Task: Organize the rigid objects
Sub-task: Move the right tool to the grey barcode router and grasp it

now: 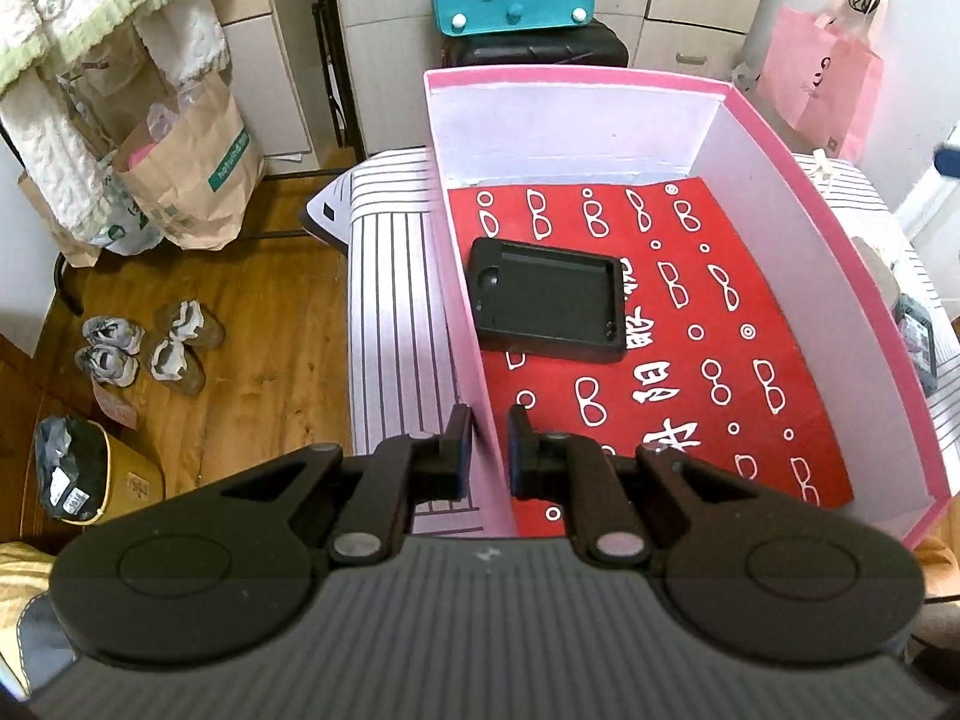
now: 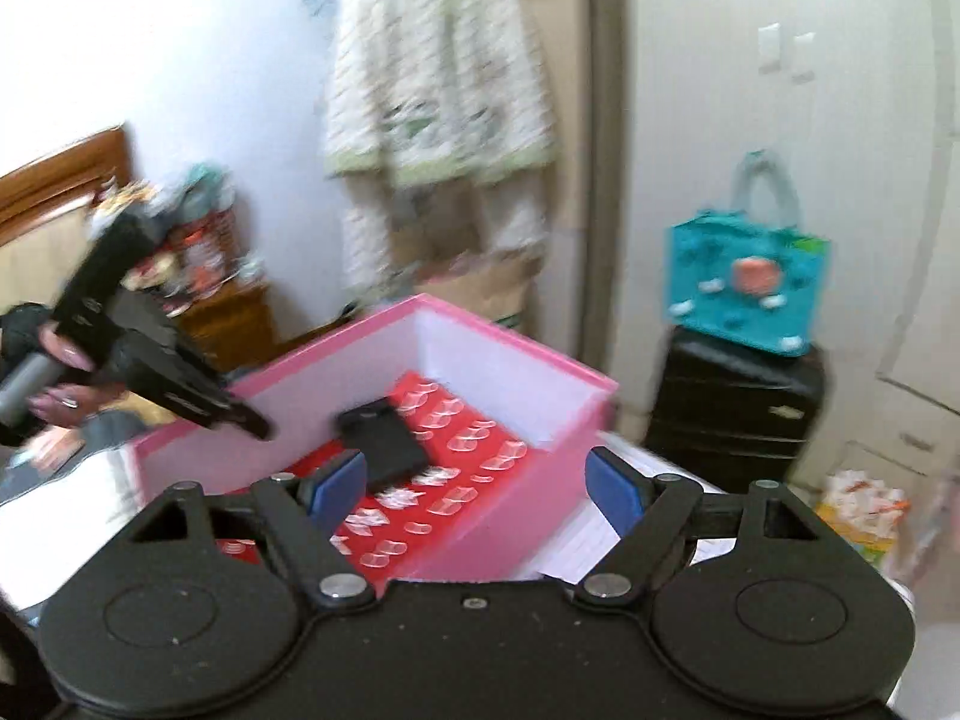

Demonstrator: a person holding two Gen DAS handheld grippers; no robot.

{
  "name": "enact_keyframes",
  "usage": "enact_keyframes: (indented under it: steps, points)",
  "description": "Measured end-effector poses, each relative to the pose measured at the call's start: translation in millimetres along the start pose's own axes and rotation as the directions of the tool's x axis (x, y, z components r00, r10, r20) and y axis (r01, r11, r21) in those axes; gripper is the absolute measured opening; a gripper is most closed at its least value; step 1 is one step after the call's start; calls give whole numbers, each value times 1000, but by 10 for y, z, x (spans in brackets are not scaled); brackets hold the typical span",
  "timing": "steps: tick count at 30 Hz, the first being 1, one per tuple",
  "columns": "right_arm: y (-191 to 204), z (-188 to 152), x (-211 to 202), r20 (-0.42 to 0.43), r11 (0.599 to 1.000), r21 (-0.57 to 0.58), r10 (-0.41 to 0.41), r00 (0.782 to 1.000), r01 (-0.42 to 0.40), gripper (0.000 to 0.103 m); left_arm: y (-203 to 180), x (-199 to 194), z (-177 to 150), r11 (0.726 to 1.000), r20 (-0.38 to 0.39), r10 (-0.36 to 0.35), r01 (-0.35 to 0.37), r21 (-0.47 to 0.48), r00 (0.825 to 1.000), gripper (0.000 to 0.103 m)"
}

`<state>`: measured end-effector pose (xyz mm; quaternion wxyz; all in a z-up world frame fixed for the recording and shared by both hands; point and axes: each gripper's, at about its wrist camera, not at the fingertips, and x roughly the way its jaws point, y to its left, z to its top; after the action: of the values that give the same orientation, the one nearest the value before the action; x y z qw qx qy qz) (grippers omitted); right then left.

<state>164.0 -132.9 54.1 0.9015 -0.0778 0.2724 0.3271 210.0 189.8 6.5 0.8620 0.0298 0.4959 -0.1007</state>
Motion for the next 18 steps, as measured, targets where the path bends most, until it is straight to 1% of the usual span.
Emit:
enact_keyframes:
  steps: [3,5,7,9,11,12,13,16,18]
  points:
    - [-59,-349,30,-77,993,2,-115,990,115,84,9,-3,1,1000,-3,-2,2,-11,1000,11]
    - [-83,-542,72,-129,990,33,-130,983,135,83,2,-12,-7,1000,-2,1,-1,-14,1000,11]
    - [-111,-712,108,-163,987,99,-107,981,124,83,1,-21,-10,1000,2,1,-1,-22,1000,11]
    - [-86,-810,137,-174,984,147,-76,982,102,83,14,-39,-6,999,5,-3,4,-33,1000,11]
    - [-30,-906,173,-193,983,170,-37,980,71,82,27,-50,-8,999,5,-6,7,-45,1000,11]
    - [22,-958,186,-206,984,168,-20,978,56,79,30,-50,-9,999,5,-6,7,-48,1000,11]
    - [65,-973,232,-224,987,155,-8,975,43,78,29,-51,-9,999,5,-5,5,-48,1000,11]
    - [174,-1017,332,-266,996,91,-1,964,27,77,27,-49,-4,999,-1,0,0,-50,1000,11]
    - [211,-1010,420,-296,997,70,2,955,20,77,24,-40,10,999,-6,2,-3,-54,1000,11]
